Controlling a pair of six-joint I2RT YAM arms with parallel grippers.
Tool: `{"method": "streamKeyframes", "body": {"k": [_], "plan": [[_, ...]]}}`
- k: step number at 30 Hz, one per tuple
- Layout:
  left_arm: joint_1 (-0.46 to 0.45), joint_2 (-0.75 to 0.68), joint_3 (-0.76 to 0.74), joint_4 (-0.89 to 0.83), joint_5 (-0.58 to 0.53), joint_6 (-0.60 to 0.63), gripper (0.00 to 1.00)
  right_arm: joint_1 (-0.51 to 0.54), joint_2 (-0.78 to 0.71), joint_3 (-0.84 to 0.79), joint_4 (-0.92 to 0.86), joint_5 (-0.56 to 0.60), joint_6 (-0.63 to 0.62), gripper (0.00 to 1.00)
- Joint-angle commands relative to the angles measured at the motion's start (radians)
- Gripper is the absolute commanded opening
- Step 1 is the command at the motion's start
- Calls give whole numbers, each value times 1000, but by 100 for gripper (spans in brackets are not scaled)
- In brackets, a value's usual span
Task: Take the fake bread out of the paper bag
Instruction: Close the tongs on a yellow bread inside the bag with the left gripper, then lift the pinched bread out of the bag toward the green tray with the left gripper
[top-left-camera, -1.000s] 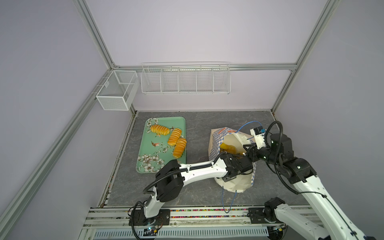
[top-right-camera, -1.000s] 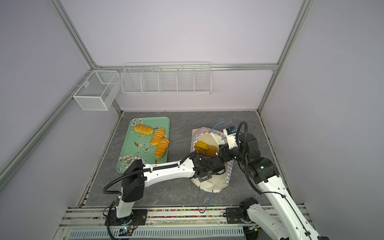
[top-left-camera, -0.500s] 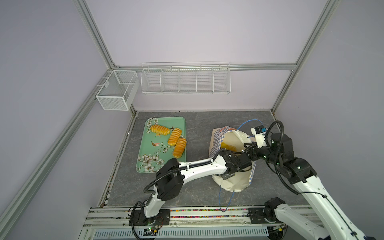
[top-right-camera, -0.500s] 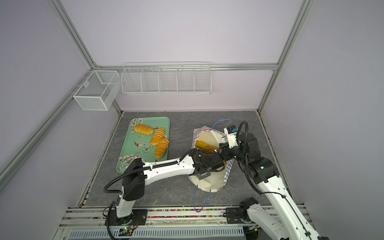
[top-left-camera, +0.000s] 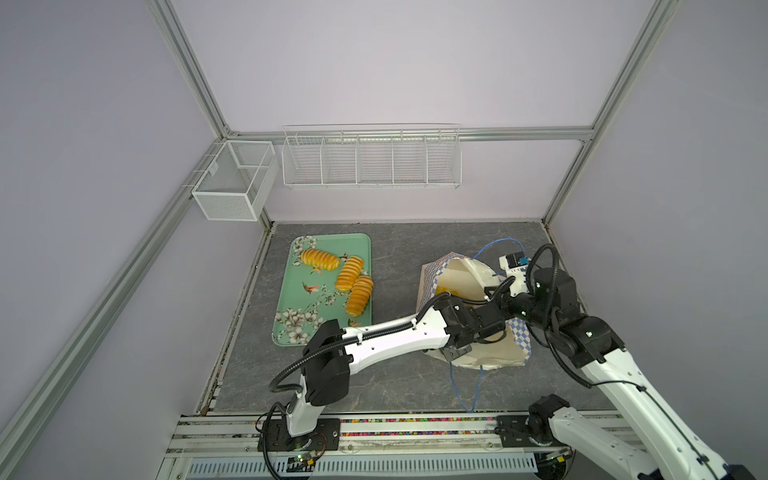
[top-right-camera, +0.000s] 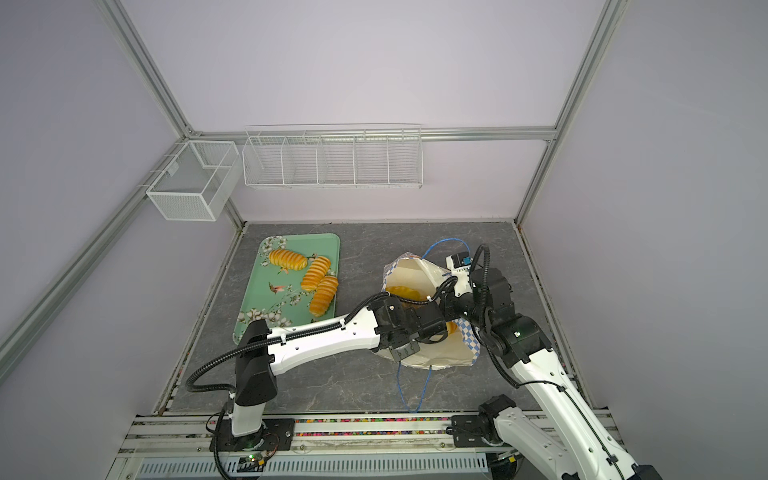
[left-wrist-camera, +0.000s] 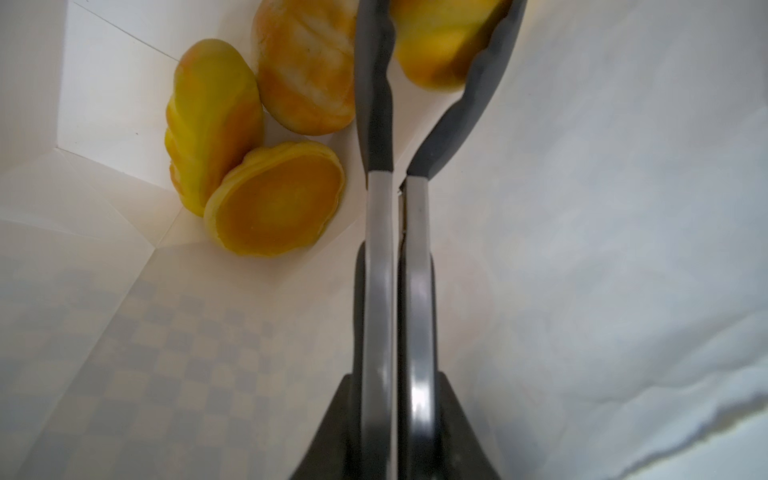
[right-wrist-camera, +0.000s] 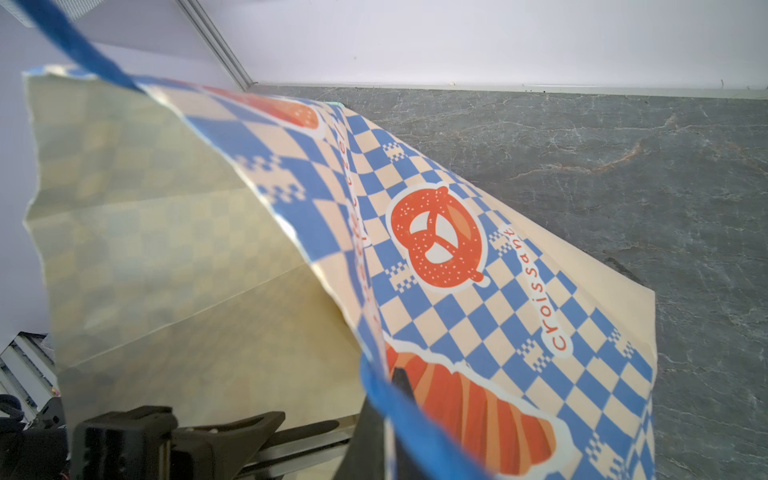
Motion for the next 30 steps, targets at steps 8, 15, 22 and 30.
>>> {"method": "streamKeyframes", "body": {"k": [8, 15, 22, 30], "plan": [[-9, 166, 329, -260, -39, -106, 0, 24, -74, -120, 138, -56, 24, 7], [-12, 152, 423, -351, -36, -126, 0, 38, -189, -222, 244, 60, 46, 7], [-25, 117, 450, -375, -46, -128, 0, 40, -163, -211, 243, 99, 36, 7], [-51, -45, 275, -309, -77, -133, 0, 37, -130, -141, 184, 162, 22, 7]]}}
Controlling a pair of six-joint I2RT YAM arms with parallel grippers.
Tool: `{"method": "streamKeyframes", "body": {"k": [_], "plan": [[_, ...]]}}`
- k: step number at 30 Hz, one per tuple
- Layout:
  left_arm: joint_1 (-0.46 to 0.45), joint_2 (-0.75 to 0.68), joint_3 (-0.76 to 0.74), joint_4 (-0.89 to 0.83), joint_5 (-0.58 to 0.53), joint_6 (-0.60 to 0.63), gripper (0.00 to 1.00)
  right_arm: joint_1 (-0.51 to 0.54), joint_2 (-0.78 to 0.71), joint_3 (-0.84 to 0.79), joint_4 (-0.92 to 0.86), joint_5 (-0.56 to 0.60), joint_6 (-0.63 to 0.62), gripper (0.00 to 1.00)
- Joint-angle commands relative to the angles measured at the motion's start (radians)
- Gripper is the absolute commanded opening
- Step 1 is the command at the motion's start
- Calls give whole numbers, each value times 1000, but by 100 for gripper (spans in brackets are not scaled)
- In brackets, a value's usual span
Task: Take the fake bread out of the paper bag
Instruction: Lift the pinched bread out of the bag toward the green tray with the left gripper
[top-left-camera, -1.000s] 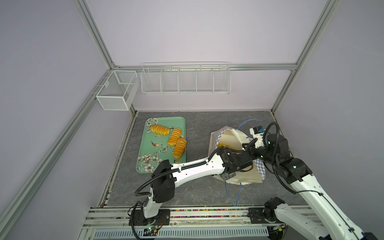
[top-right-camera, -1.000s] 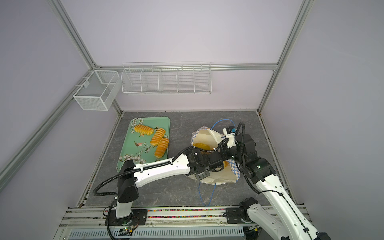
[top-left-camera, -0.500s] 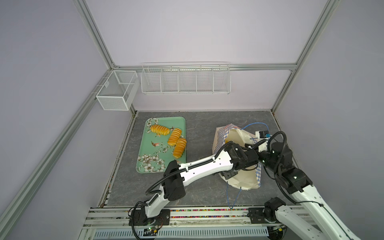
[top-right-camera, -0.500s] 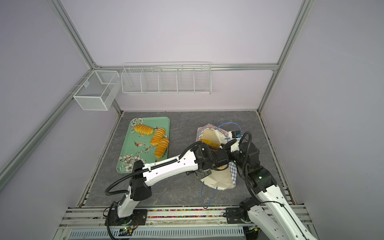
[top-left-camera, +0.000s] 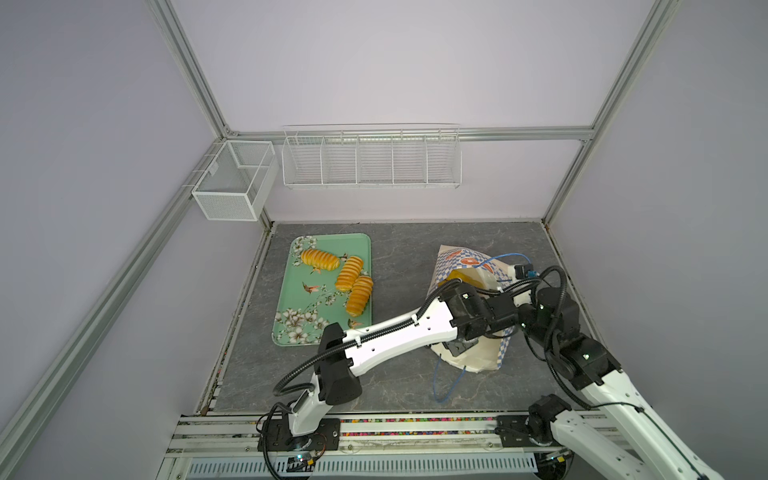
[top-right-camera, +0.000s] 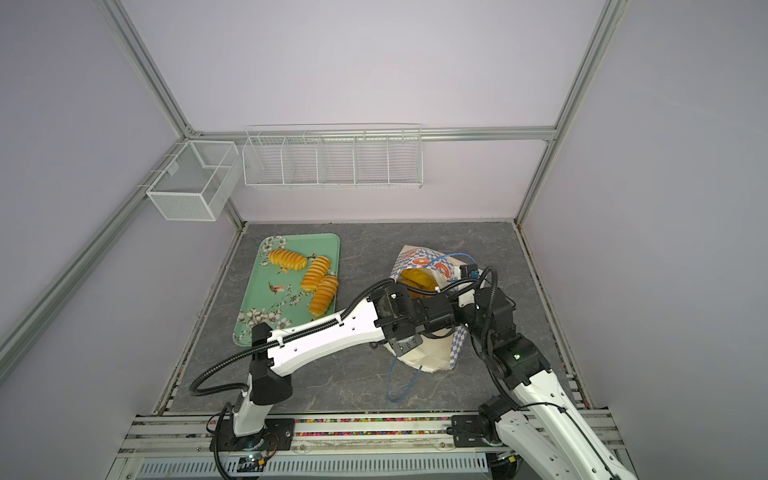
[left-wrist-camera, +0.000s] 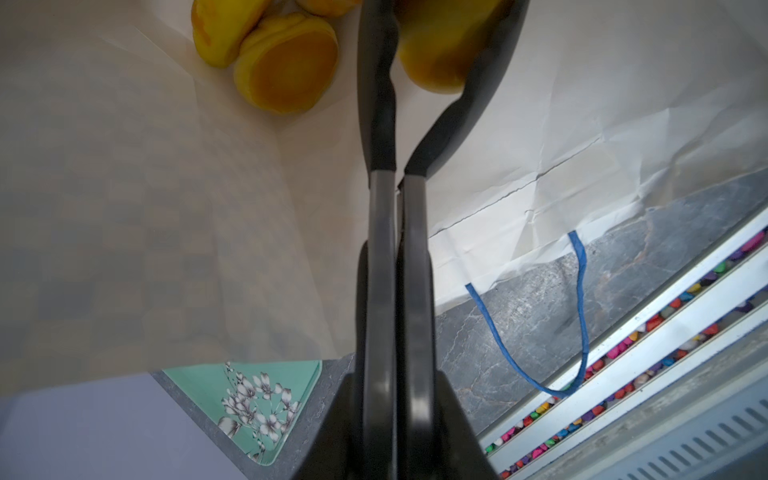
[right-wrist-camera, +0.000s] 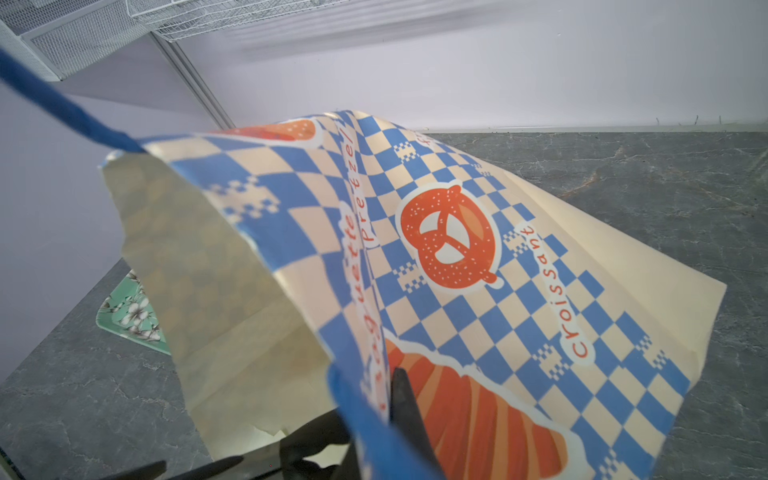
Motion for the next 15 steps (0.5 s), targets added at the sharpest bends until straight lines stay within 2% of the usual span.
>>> {"method": "streamKeyframes", "body": {"k": [1, 9, 15], "plan": [[-17, -139, -86, 47, -38, -19, 0, 4, 22, 62, -15, 35, -22, 7], [-26, -384, -251, 114, -63, -42, 0, -6, 149, 258, -121, 41, -56, 7], [-26, -604, -439, 204, -109, -56, 0, -15, 206, 272, -105, 77, -30, 7]]}}
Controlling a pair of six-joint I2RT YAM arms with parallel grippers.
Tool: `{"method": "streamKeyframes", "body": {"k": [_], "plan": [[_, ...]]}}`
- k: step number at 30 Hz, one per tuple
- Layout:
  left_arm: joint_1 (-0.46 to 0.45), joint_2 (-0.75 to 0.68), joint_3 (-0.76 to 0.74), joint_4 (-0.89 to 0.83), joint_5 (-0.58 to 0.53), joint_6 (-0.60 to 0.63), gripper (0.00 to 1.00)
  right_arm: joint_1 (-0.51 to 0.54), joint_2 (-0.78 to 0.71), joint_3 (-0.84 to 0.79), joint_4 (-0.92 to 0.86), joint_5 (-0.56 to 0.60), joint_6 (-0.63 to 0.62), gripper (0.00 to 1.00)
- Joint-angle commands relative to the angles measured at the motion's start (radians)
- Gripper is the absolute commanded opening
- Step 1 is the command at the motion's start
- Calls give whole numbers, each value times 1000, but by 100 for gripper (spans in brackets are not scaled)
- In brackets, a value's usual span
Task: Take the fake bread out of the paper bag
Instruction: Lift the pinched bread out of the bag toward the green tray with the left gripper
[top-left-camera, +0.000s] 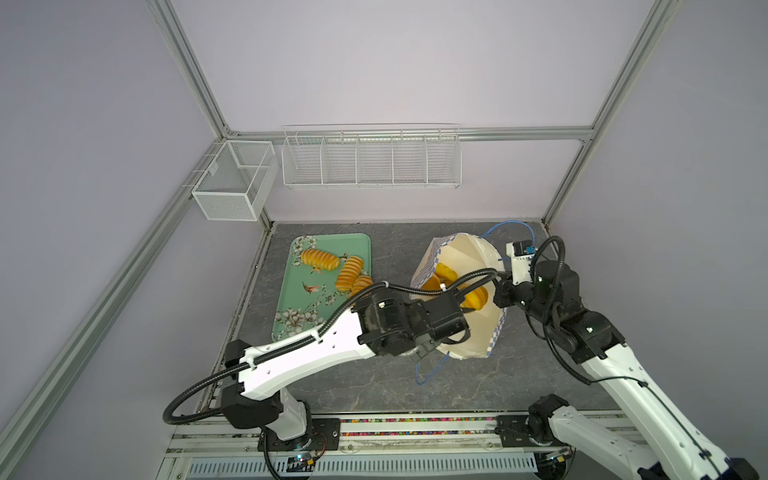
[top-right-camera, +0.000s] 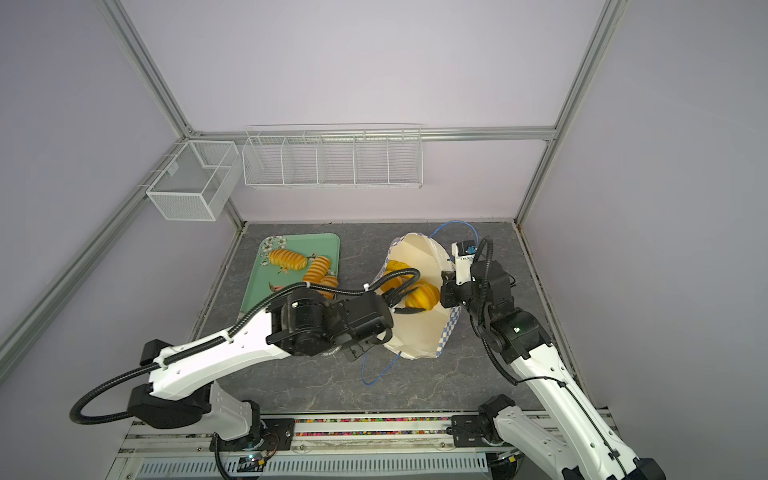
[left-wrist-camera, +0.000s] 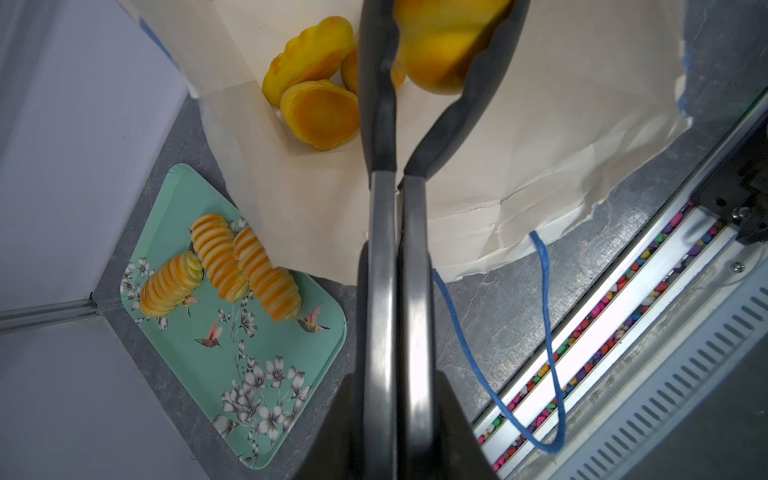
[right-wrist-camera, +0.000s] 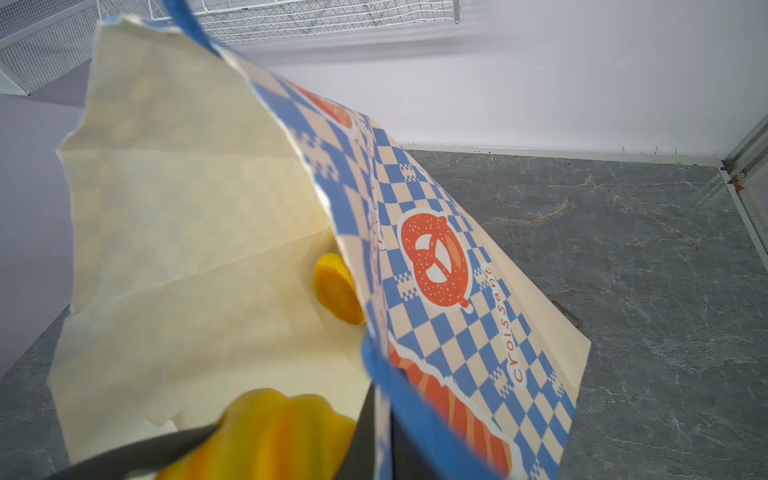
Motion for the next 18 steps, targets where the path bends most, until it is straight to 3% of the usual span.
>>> {"method": "streamKeyframes", "body": {"k": [1, 10, 18], "plan": [[-3, -116, -96, 83, -57, -26, 0, -13, 31, 22, 17, 33, 4, 7], [39, -434, -317, 94, -82, -177, 0, -70, 123, 108, -32, 33, 1, 7], [243, -550, -540, 97, -61, -342, 0, -91, 114, 125, -42, 25, -6, 7]]}}
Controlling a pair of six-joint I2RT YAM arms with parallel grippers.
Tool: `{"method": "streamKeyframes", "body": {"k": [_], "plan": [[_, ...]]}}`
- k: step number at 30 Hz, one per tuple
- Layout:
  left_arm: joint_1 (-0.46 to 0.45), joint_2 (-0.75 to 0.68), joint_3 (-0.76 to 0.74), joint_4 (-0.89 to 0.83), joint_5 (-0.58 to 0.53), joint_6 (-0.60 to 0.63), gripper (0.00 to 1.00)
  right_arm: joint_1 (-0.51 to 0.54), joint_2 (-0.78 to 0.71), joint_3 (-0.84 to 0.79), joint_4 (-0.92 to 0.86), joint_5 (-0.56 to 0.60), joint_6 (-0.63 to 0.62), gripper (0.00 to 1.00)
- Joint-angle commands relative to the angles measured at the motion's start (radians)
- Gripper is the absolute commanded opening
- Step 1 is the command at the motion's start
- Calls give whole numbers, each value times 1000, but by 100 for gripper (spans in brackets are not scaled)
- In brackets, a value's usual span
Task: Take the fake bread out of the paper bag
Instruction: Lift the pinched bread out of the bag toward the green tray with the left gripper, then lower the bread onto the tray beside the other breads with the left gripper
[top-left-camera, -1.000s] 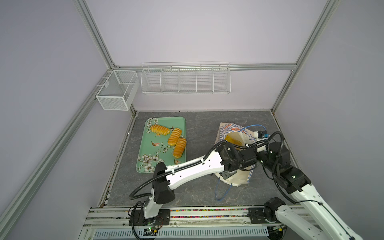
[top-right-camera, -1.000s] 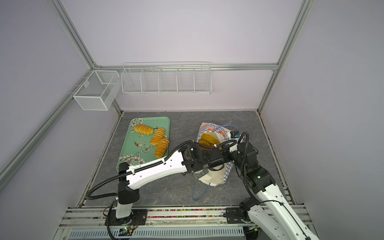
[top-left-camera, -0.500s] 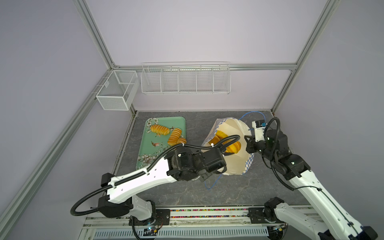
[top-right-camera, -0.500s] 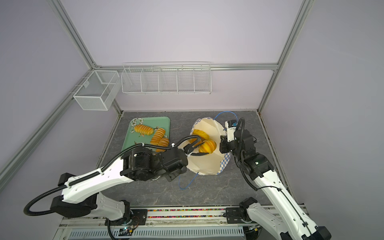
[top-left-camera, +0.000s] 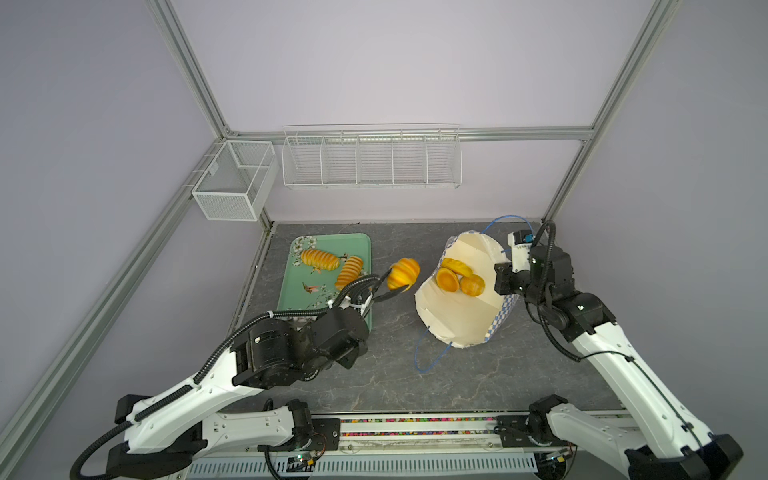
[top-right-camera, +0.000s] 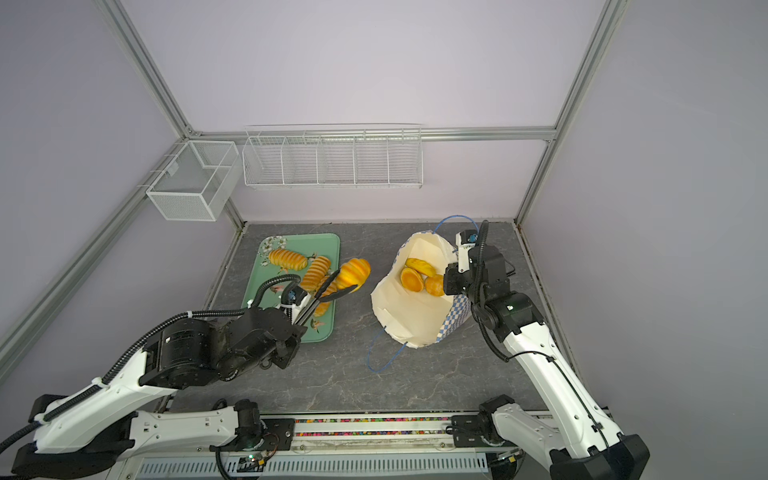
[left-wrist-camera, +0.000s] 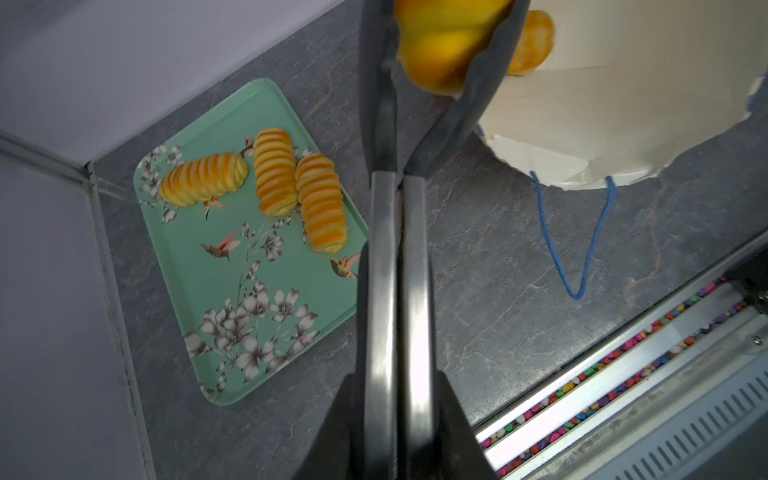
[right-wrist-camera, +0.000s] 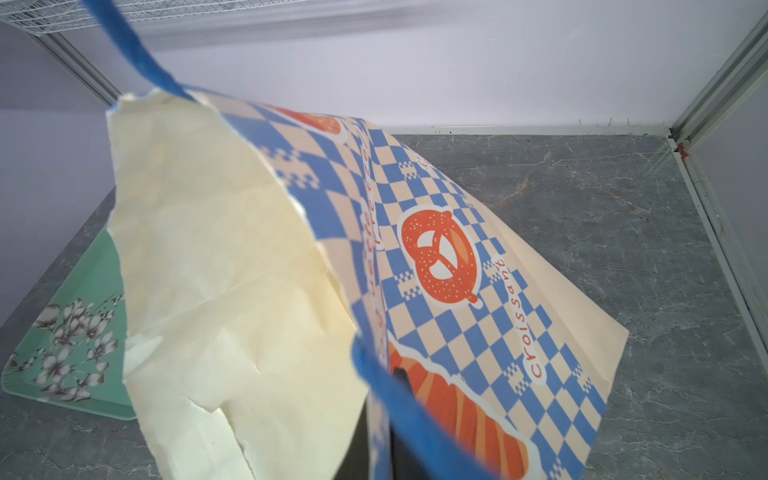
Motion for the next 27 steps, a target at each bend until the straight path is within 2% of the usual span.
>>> {"method": "streamKeyframes", "body": {"k": [1, 4, 6, 9, 11, 15, 18, 27], "plan": [[145, -5, -105, 25, 22, -135, 0, -9, -15, 35, 14, 4, -5, 7], [319, -6, -183, 92, 151, -143, 0, -11, -27, 27, 21, -17, 1, 7], [406, -8, -226, 141, 190, -141, 0, -11, -28, 26, 26, -31, 4, 7], [579, 19, -281, 248, 331, -81, 0, -12, -26, 32, 21, -54, 9, 7], [660, 56, -286, 312, 411, -34, 0, -12, -29, 36, 19, -68, 8, 7], [729, 175, -218, 398, 464, 40, 0, -16, -28, 54, 3, -86, -1, 7], [803, 327, -124, 439, 548, 78, 0, -22, -2, 88, -33, -126, -1, 7], [894, 802, 284, 422, 561, 152, 0, -44, 60, 155, -44, -156, -21, 7]]}}
